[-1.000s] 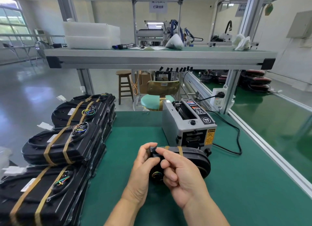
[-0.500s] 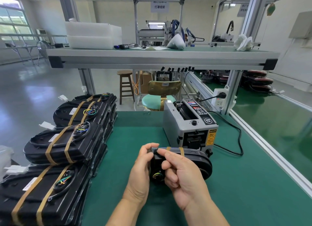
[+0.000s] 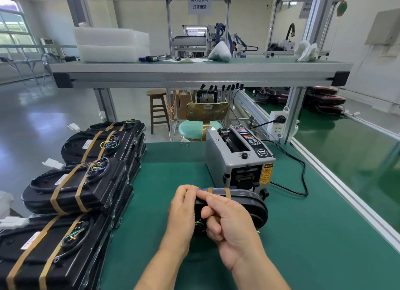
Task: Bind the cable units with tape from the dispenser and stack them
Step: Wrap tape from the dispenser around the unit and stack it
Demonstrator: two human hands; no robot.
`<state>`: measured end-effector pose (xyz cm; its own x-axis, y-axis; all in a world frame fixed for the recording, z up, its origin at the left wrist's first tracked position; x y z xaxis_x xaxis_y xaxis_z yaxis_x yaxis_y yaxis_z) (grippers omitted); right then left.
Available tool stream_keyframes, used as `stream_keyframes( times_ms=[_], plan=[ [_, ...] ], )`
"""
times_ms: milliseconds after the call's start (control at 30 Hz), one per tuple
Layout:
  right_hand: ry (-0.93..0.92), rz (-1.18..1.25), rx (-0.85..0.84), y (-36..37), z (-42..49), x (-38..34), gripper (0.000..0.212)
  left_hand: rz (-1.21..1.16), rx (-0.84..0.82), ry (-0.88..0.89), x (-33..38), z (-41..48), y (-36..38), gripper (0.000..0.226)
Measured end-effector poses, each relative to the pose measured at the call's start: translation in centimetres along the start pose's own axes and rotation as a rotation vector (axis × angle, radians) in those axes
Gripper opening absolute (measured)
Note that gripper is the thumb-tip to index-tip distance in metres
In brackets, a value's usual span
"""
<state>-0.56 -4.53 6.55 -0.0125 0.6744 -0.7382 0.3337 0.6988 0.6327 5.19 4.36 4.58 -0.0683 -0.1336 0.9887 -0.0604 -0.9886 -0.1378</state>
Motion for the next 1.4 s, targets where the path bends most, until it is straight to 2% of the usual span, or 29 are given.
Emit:
stream_keyframes(
  times_ms=[100, 200, 333, 400, 467, 533, 700, 767, 833, 900, 967, 1000, 1100, 1400],
  plan=[
    [-0.078, -0.102, -0.006, -0.2, -0.3, -0.8, 0.027, 0.099, 0.040, 0.038, -0.1, 0.1, 0.0, 0.022],
    [-0.242, -0.260, 0.067, -1.4, -0.3, -2.2, 0.023, 0.161, 0.070, 0.050, -0.2, 0.3, -0.1, 0.023],
    [-0.663, -0.725, 0.282, -4.4, -0.9, -4.7, 0.025, 0.168, 0.045, 0.055, -0.3, 0.5, 0.0, 0.024],
    [-0.773, -0.940, 0.369, -5.5, -1.1, -5.2, 0.026, 0.163, 0.037, 0.063, -0.3, 0.4, 0.1, 0.025],
    [-0.701, -0.991, 0.380, -6.2, -0.5, -4.8, 0.029, 0.188, 0.026, 0.067, -0.4, 0.4, 0.2, 0.025],
    [-0.589, -0.935, 0.347, -6.7, 0.1, -3.9, 0.035, 0.230, 0.019, 0.061, -0.5, 0.6, 0.4, 0.026],
    [-0.561, -0.914, 0.338, -7.1, 0.5, -3.5, 0.041, 0.220, -0.006, -0.025, -0.3, 1.0, 0.2, 0.021],
    [-0.553, -0.864, 0.347, -7.2, 0.8, -3.6, 0.040, 0.435, 0.061, 0.110, 0.8, 1.1, -0.2, 0.020],
    [-0.567, -0.845, 0.345, -7.1, 1.1, -3.6, 0.038, 0.719, 0.123, 0.417, 2.9, 1.0, 0.2, 0.040],
    [-0.571, -0.862, 0.337, -7.2, 1.5, -3.6, 0.035, 0.994, 0.001, 0.620, 4.3, 0.7, 2.1, 0.046],
    [-0.541, -0.797, 0.349, -7.7, 2.0, -4.0, 0.025, 1.251, -0.132, 0.658, 4.3, 0.7, 3.8, 0.057],
    [-0.517, -0.696, 0.366, -8.1, 2.4, -4.3, 0.018, 1.338, -0.142, 0.667, 4.1, 0.8, 4.1, 0.061],
    [-0.428, -0.331, 0.441, -9.5, 3.9, -5.7, 0.012, 1.365, -0.107, 0.662, 3.7, 1.1, 4.1, 0.059],
    [-0.276, -0.266, 0.466, -9.3, 7.1, -7.7, 0.012, 1.343, -0.055, 0.655, 3.5, 0.3, 4.1, 0.059]
  ],
)
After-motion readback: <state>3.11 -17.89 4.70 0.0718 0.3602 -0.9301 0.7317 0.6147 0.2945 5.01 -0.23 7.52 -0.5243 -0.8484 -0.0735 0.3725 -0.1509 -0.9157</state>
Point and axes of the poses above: each hand's wrist, its own z-axis towards the middle knuckle, its own y-axis out of the palm, x = y × z, the point moved 4 cm from there along z, towards the middle knuckle, and after that the axes turned 11 degrees about z, right-handed, at the moved point
